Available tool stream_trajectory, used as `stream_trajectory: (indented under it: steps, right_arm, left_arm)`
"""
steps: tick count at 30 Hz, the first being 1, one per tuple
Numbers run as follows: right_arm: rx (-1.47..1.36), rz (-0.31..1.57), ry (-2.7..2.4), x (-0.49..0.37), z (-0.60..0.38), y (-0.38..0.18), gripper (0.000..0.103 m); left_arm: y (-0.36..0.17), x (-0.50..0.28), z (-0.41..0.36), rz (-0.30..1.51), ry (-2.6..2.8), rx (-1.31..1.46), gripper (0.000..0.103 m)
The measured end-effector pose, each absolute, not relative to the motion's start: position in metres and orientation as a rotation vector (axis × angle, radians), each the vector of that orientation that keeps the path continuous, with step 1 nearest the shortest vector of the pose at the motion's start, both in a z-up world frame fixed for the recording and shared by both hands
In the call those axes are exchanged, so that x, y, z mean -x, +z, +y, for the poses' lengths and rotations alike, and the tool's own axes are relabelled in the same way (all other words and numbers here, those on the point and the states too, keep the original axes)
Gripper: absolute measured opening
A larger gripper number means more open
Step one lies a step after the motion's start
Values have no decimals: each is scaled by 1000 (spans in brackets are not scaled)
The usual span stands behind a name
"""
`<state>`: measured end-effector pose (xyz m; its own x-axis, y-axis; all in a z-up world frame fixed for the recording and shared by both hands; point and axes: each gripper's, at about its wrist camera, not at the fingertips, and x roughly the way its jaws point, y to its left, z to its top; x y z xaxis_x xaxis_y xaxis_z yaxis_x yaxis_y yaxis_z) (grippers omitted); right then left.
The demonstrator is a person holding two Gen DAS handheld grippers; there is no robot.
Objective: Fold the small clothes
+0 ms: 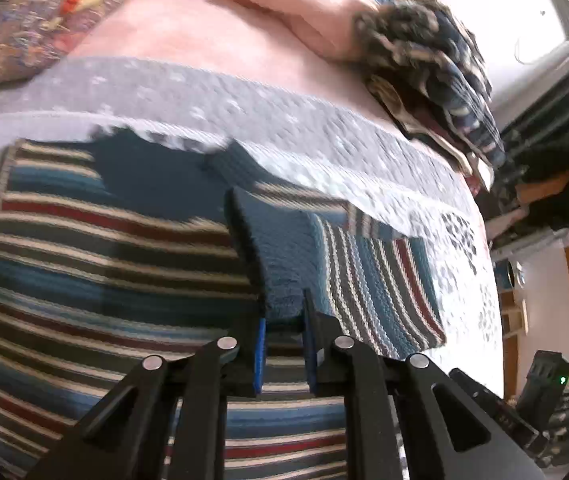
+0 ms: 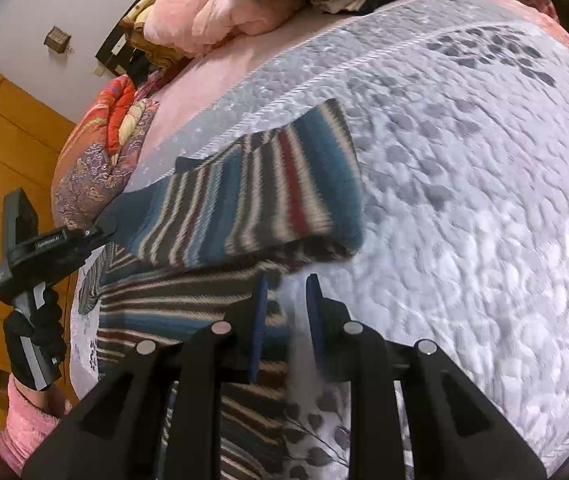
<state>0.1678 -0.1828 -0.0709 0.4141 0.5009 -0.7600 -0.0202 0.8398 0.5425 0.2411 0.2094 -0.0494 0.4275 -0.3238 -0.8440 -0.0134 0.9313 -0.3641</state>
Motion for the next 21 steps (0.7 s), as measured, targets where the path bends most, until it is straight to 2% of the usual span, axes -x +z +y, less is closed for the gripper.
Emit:
stream_trajectory:
  steps: [13,21]
  right_arm:
    - [-422,1167,437,-221,-102,-75,21]
    - [-364,1237,406,-231,-75,-107,21]
  left_arm:
    - [-49,-241,330,1069,5,332,15]
    - [-97,-250,361,1147,57,293,15]
